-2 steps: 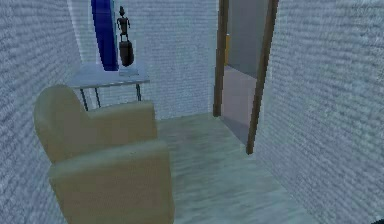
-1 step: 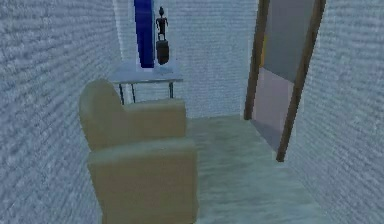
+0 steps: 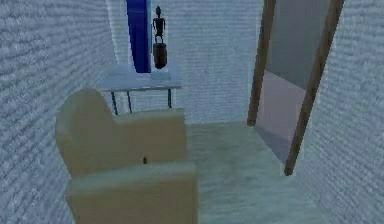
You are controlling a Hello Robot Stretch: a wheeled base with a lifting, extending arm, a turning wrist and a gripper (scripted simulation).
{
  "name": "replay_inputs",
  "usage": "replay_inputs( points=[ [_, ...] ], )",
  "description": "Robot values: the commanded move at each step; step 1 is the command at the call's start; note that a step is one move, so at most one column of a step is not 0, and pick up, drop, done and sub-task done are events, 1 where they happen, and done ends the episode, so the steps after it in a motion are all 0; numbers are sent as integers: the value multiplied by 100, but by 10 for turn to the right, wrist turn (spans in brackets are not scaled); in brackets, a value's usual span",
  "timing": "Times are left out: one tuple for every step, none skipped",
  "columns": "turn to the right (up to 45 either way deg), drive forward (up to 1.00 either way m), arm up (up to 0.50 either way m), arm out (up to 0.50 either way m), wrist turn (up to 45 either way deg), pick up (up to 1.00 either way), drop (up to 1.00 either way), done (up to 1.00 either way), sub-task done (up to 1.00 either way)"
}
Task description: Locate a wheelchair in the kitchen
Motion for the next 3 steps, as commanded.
replay_inputs(
  points=[
    [210,0,0,0,0,0,0,0,0],
    [30,0,0,0,0,0,0,0,0],
    [30,0,0,0,0,0,0,0,0]
  ],
)
